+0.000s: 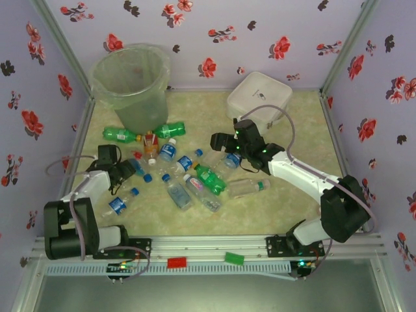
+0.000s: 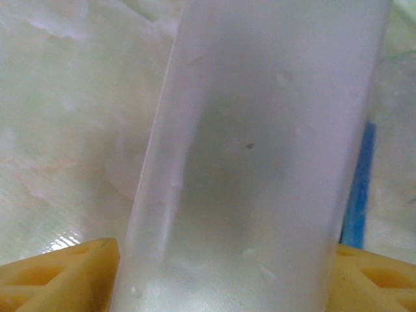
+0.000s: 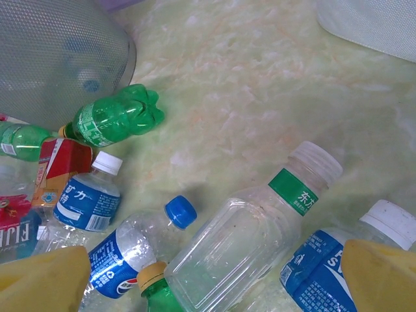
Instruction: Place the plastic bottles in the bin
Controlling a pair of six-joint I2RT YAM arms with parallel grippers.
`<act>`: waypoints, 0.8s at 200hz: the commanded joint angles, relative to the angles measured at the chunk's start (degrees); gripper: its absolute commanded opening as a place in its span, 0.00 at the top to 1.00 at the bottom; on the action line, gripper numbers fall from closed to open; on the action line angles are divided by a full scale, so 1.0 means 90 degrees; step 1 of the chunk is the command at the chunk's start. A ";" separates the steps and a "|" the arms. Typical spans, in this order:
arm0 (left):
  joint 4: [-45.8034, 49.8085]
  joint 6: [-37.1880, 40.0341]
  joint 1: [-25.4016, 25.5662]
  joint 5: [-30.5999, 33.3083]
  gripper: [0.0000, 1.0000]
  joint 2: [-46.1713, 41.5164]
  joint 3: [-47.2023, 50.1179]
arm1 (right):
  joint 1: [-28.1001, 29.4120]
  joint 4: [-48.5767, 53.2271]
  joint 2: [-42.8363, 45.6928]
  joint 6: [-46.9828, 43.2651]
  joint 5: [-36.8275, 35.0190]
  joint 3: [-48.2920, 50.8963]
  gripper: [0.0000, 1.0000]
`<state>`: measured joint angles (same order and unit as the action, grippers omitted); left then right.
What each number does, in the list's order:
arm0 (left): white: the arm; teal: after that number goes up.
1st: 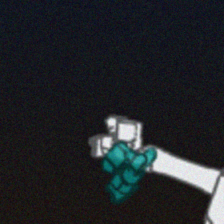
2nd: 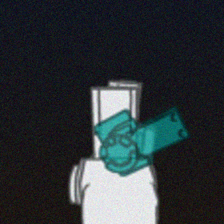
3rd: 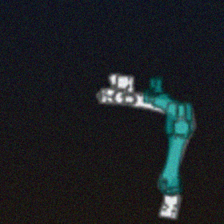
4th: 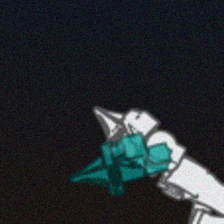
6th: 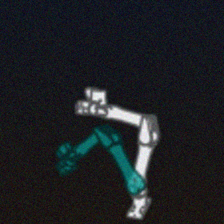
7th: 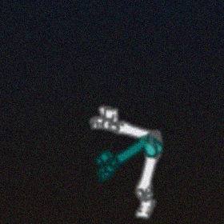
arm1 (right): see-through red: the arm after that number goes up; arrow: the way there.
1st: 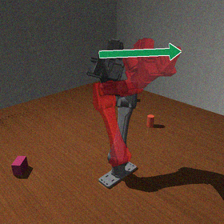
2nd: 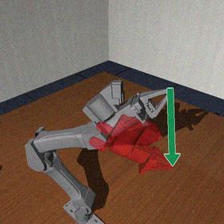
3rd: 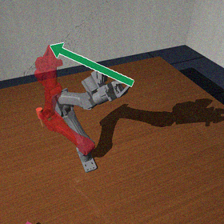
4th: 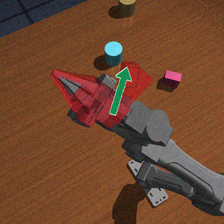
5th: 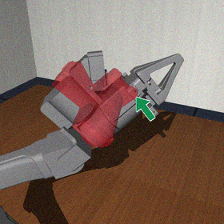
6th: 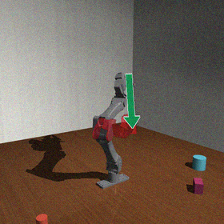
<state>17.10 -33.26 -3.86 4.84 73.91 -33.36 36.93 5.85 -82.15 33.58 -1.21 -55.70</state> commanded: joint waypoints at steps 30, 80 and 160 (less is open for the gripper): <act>-0.0050 0.0058 -0.0050 -0.0184 0.36 0.0431 -0.0280 | 0.0077 -0.0053 0.0180 -0.0059 -0.0030 0.0009 0.00; 0.0196 0.0081 -0.0050 0.0099 0.51 -0.0084 -0.0267 | 0.0077 -0.0055 0.0217 -0.0087 -0.0051 0.0108 0.00; 0.1703 0.0227 -0.0054 0.0658 0.54 -0.2595 -0.1316 | 0.0077 -0.0447 0.0202 -0.0309 0.0320 0.0236 0.00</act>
<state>27.05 -32.67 -3.99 7.99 54.76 -39.05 37.19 3.88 -81.47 32.93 0.08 -54.57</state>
